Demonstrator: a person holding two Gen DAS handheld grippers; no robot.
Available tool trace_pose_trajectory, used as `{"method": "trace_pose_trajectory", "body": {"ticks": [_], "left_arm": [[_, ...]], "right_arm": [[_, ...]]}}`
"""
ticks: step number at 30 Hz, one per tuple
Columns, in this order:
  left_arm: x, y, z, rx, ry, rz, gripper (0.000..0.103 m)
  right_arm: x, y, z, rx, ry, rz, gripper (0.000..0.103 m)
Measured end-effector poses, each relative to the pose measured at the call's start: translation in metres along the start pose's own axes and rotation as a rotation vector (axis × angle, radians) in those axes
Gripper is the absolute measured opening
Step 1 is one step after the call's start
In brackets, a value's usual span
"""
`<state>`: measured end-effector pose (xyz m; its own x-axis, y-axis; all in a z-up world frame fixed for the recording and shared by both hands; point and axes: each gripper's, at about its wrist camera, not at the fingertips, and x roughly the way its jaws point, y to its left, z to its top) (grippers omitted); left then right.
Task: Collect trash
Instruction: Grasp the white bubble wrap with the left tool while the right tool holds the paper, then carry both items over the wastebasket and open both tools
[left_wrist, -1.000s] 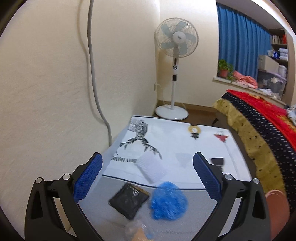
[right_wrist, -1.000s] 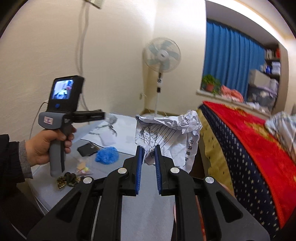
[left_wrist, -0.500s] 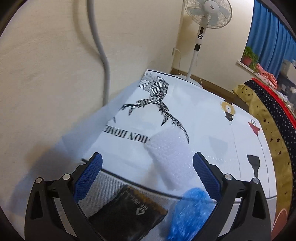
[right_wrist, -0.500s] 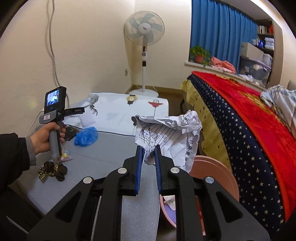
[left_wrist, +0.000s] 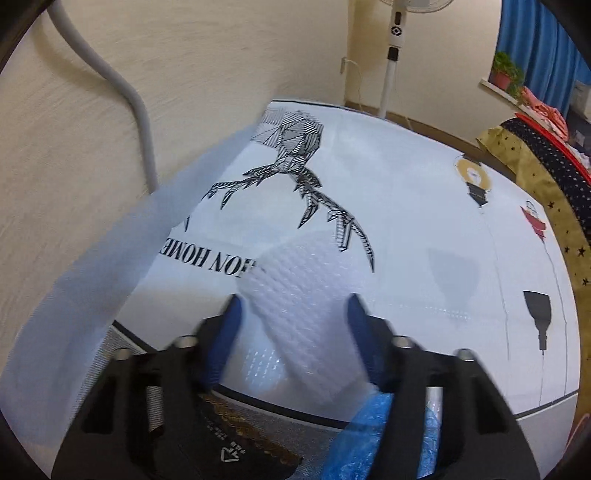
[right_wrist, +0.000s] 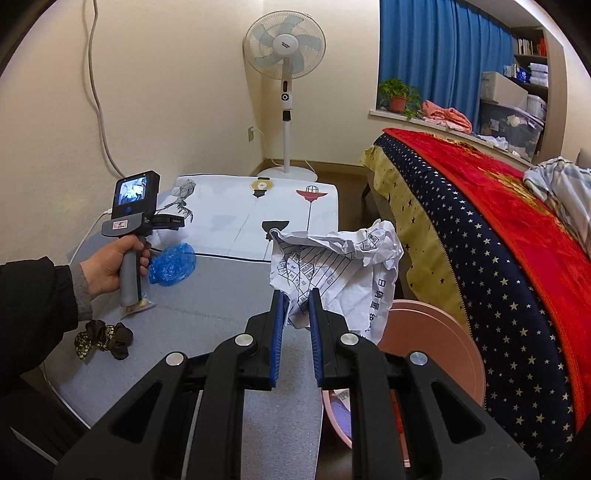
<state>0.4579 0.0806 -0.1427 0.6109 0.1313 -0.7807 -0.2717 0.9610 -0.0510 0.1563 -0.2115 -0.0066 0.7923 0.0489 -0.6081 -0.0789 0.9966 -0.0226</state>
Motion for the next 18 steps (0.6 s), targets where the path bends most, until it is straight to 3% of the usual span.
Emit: {"method": "trace_pose_trajectory", "body": {"ticks": [3,10,18], "left_arm": [[-0.003,0.001,-0.001,0.001,-0.012,-0.034,0.013],[-0.046,-0.003,0.005,0.046,-0.127,-0.113,0.011],[-0.161,-0.018,0.007,0.131,-0.258,-0.246,0.011]], "right_arm": [[-0.001,0.003,0.000,-0.012,-0.005,-0.001,0.014],[-0.004,0.000,-0.001,-0.009,-0.016,0.000,0.014],[-0.022,-0.005,0.008,0.004,-0.077,0.006,0.014]]}}
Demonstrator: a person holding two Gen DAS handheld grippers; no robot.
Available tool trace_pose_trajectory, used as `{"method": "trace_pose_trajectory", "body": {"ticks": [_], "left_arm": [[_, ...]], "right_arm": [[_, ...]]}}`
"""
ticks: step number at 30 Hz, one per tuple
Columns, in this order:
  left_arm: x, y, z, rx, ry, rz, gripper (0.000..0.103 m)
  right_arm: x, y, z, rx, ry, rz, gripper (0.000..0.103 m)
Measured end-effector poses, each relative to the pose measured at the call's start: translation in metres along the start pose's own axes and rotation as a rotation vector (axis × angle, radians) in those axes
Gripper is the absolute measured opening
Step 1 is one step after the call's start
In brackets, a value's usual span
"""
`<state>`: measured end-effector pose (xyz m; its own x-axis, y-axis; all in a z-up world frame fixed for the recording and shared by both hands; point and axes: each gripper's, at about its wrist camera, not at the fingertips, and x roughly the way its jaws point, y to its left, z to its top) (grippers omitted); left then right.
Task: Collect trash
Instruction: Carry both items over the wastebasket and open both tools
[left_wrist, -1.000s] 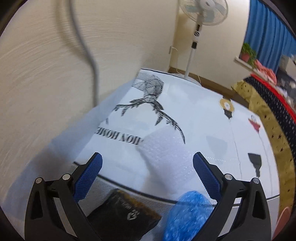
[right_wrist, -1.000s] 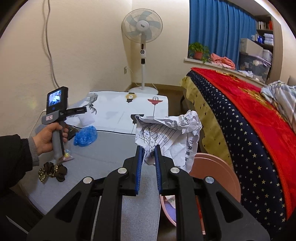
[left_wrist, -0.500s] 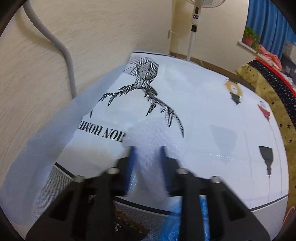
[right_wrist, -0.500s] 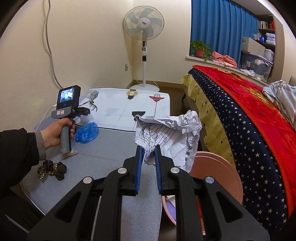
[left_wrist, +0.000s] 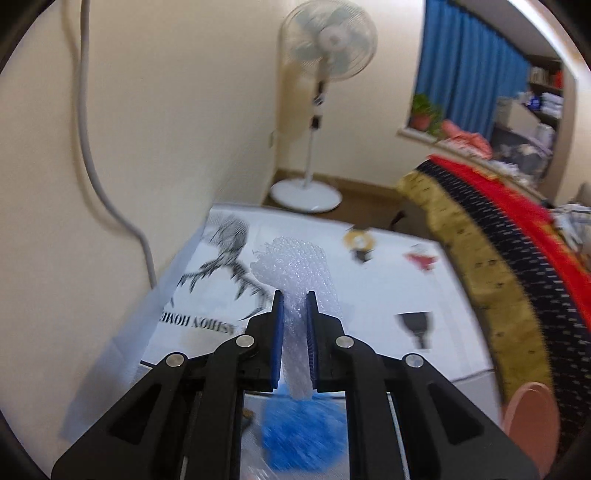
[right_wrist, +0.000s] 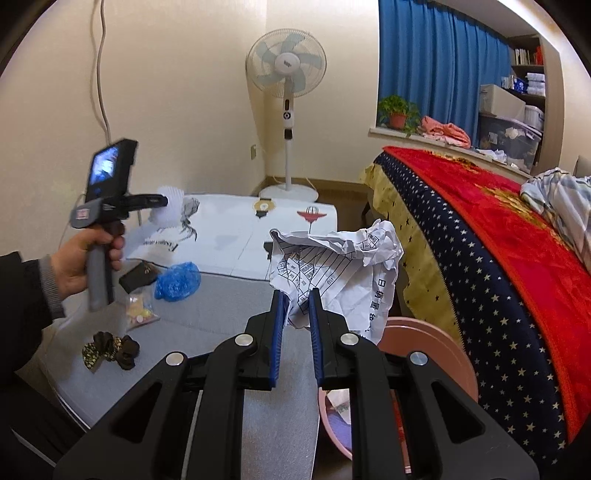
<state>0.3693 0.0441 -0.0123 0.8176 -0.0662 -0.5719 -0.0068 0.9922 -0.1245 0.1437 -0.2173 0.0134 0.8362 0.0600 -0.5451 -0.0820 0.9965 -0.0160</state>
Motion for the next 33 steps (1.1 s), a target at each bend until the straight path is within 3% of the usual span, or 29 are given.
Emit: {"method": "trace_pose_trajectory", "body": {"ticks": [8,13,19,28,33], "left_arm": [[-0.114,-0.077,-0.017,0.108,-0.053,-0.172,0.011],[-0.144,-0.136,-0.046,0.176,-0.019,-0.273,0.011],[-0.146,-0.206,-0.082,0.279,0.031,-0.365,0.011],[-0.112,-0.257,-0.112,0.304,0.126,-0.434,0.011],[-0.097,-0.276,-0.124,0.329,0.156,-0.446,0.011]], "right_arm": [[-0.024,-0.026,0.006,0.064,-0.049,-0.011,0.014],[-0.037,-0.048,0.006,0.101,-0.071,-0.040,0.014],[-0.045,-0.082,0.003,0.164,-0.083,-0.095,0.014],[-0.023,-0.134,-0.018,0.248,0.017,-0.167,0.014],[-0.010,-0.144,-0.022,0.281,0.048,-0.165,0.014]]}}
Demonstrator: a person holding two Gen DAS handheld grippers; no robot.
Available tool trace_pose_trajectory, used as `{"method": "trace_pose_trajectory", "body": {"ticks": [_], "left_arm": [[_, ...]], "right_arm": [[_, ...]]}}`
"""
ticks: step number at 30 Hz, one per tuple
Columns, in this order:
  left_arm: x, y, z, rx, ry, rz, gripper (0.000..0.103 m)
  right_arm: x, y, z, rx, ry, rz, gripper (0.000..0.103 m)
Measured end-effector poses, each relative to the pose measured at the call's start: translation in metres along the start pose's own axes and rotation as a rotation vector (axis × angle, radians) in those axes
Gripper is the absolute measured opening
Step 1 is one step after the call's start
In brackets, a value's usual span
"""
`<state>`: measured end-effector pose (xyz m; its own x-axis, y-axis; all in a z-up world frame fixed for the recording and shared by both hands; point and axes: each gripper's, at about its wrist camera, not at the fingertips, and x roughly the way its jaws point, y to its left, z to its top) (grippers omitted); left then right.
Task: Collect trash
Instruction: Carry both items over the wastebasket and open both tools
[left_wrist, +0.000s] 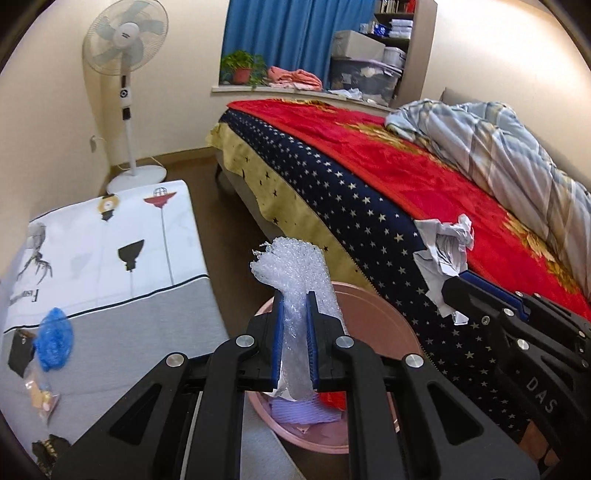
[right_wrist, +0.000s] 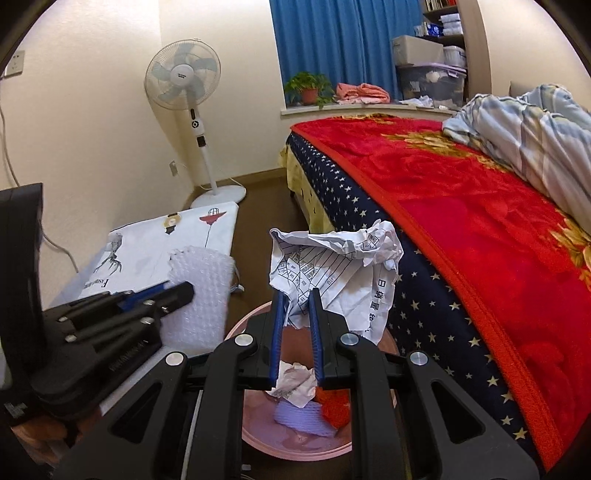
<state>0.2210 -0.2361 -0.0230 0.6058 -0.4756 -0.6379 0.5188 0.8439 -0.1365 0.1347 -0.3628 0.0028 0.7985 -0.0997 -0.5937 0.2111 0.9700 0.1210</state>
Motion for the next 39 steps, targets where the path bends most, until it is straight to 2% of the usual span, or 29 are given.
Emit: {"method": "trace_pose_trajectory", "body": {"ticks": [11,17,19,20,21,22,24,25,26,29,33,36,39], "left_arm": [[0.023,-0.005,0.001,0.007,0.021,-0.023,0.011],[0.044,-0.005,-0.004,-0.003,0.084,-0.036,0.011],[0.050,-0.006,-0.006,-0.001,0.099,-0.031,0.014],[0.052,-0.005,-0.007,-0.006,0.105,-0.028,0.018],[0.053,-0.004,-0.007,-0.013,0.107,-0.016,0.037],[0.053,-0.003,-0.006,-0.018,0.107,0.010,0.063],[0.049,0.000,-0.005,-0.025,0.079,0.084,0.080],[0.048,0.002,-0.005,-0.035,0.069,0.110,0.088],[0.046,0.005,-0.004,-0.047,0.065,0.126,0.091],[0.041,0.014,-0.002,-0.082,0.050,0.143,0.091],[0.029,0.019,0.000,-0.080,0.039,0.160,0.091],[0.008,0.023,0.005,-0.065,0.016,0.191,0.091],[-0.030,0.033,0.009,-0.041,-0.035,0.225,0.091]], "right_arm": [[0.022,0.002,-0.010,-0.021,0.027,-0.005,0.014],[0.038,-0.005,-0.014,0.005,0.072,-0.013,0.015],[0.043,-0.009,-0.015,0.027,0.098,-0.014,0.019],[0.045,-0.010,-0.016,0.031,0.107,-0.020,0.020],[0.046,-0.012,-0.016,0.036,0.113,-0.037,0.027],[0.046,-0.013,-0.015,0.043,0.111,-0.054,0.034],[0.045,-0.016,-0.014,0.055,0.097,-0.075,0.052],[0.043,-0.018,-0.014,0.060,0.091,-0.088,0.056],[0.042,-0.020,-0.013,0.069,0.084,-0.093,0.062],[0.040,-0.021,-0.013,0.077,0.079,-0.097,0.066],[0.033,-0.015,-0.008,0.076,0.057,-0.077,0.079],[0.019,-0.003,0.000,0.062,0.001,-0.038,0.085],[-0.001,0.014,0.008,0.029,-0.081,0.018,0.087]]}}
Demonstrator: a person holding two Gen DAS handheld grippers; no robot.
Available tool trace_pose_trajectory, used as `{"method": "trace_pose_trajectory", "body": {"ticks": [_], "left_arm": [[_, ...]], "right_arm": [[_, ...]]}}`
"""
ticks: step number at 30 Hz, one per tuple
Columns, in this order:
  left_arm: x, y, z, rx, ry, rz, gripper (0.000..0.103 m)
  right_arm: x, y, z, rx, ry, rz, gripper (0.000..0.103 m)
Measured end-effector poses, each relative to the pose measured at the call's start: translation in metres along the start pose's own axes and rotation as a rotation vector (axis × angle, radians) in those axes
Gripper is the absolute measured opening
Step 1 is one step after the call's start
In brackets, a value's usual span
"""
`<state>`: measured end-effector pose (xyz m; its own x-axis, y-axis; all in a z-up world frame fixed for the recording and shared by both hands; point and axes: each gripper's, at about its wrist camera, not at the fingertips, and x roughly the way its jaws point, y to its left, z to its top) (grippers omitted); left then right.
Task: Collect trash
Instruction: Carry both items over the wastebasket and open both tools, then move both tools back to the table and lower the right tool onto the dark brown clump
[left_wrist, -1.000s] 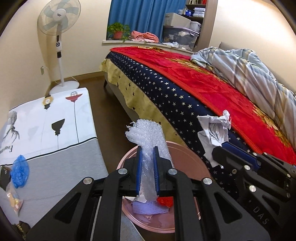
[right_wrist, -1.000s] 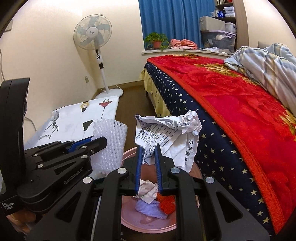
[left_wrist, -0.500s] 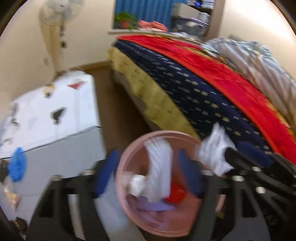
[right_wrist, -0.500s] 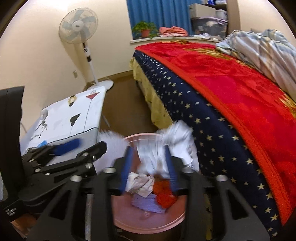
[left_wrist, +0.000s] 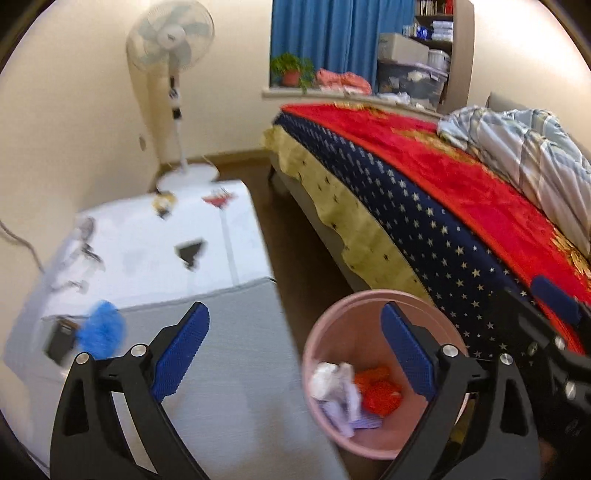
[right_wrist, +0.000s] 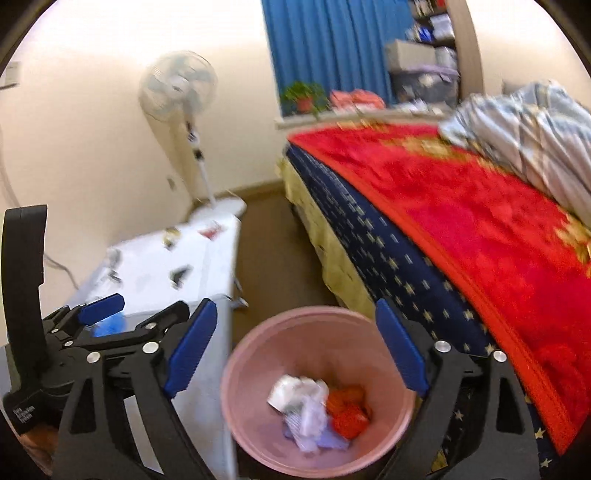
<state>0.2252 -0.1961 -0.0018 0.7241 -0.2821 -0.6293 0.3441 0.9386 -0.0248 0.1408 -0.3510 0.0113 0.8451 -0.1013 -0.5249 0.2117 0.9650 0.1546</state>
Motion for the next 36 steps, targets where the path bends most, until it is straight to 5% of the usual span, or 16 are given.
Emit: {"method": "trace_pose_trajectory", "body": {"ticks": [7,13,17,22,29,36], "left_arm": [[-0.100,0.071,0.000,0.059,-0.111,0.243,0.095],[-0.162,0.164,-0.016,-0.086,-0.159,0.415,0.095],[-0.169,0.217,-0.022,-0.155,-0.201,0.522,0.095],[-0.157,0.253,-0.025,-0.245,-0.201,0.473,0.095],[-0.138,0.271,-0.025,-0.319,-0.192,0.435,0.095],[-0.134,0.290,-0.035,-0.361,-0.162,0.434,0.095]], "right_arm": [[-0.050,0.061,-0.002,-0.071,-0.146,0.182,0.090],[-0.050,0.131,-0.024,-0.129,-0.075,0.335,0.090],[-0.037,0.188,-0.053,-0.223,-0.029,0.380,0.090],[-0.010,0.243,-0.093,-0.319,0.045,0.403,0.087],[0.025,0.291,-0.133,-0.369,0.153,0.461,0.057],[0.053,0.324,-0.160,-0.385,0.221,0.481,0.054]]}}
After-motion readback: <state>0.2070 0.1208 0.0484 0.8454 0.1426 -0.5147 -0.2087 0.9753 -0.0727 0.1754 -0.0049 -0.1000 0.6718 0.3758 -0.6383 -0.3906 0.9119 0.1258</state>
